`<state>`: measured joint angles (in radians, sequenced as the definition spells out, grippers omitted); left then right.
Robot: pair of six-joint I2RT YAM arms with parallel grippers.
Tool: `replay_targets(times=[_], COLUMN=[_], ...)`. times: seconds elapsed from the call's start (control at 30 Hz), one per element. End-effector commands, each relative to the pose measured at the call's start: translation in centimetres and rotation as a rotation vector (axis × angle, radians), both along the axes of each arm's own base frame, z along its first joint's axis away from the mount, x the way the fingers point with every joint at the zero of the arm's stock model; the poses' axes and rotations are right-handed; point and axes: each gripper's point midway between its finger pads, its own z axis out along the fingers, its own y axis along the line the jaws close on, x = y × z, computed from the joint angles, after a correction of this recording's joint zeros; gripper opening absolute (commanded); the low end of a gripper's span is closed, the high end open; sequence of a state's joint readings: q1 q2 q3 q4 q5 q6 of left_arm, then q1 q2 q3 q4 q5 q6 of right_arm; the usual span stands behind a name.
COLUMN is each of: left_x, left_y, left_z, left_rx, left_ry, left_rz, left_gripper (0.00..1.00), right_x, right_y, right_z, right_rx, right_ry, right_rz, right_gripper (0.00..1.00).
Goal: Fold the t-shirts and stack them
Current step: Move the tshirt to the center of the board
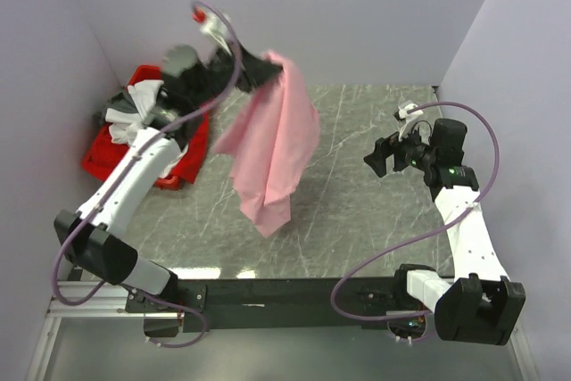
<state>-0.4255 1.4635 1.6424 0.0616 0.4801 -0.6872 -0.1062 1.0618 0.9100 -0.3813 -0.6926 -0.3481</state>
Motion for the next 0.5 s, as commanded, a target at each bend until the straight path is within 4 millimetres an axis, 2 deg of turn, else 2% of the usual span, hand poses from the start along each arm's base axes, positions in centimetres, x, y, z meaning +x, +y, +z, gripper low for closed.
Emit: replay_targets(times=[0.0,0.03,0.07,0.1,0.17,0.2,0.27,0.3,0.33,0.37,0.4,0.43,0.47], left_x=[-2.7,-2.6,-3.0,-3.2,-3.1,-2.3,-1.3,0.4,1.1,1.6,2.0,2.8,2.8], left_y=[-1.8,-2.6,-3.4,-3.8,-4.6,-4.5,-3.4,-1.6,-0.6,0.7,1.7,3.1,4.0], left_z=[-4.1,-8.2,-10.3,-14.6,-19.6,-22.0,-28.6,-30.2,-30.7,-29.8,-29.2,-28.1,-26.0], left_rx=[0.061,0.102,0.13,0.17,0.241,0.274,0.393,0.442,0.472,0.491,0.505,0.516,0.52], left_ry=[0.002,0.069,0.091,0.164,0.232,0.275,0.415,0.439,0.432,0.387,0.356,0.323,0.261], left_rz=[-0.093,-0.109,-0.129,-0.138,-0.138,-0.095,-0.011,0.128,0.191,0.263,0.317,0.405,0.44], left_gripper=[0.0,0.0,0.0,0.0,0.01,0.1,0.32,0.43,0.49,0.55,0.73,0.84,0.91], right_x=[0.2,0.3,0.3,0.4,0.4,0.5,0.4,0.2,-0.1,-0.4,-0.7,-1.2,-1.5], right_y=[-0.6,-0.6,-0.6,-0.6,-0.6,-0.6,-0.5,-0.1,0.4,0.8,1.1,1.8,2.4], right_z=[1.0,0.9,0.9,0.7,0.5,0.3,-0.1,-0.3,-0.5,-0.9,-1.3,-1.4,-1.9], right_rx=[-0.017,-0.017,-0.018,-0.018,-0.017,-0.017,-0.019,-0.009,-0.003,0.003,0.0,0.014,0.008], right_ry=[-0.054,-0.05,-0.05,-0.046,-0.039,-0.034,-0.028,-0.02,-0.016,-0.007,-0.002,-0.002,0.0], right_rz=[-0.011,-0.015,-0.011,-0.01,-0.012,-0.008,0.004,0.031,0.06,0.09,0.122,0.165,0.198], right_gripper=[0.99,0.99,0.99,0.99,0.99,0.99,0.99,0.99,0.98,0.98,0.98,0.97,0.97])
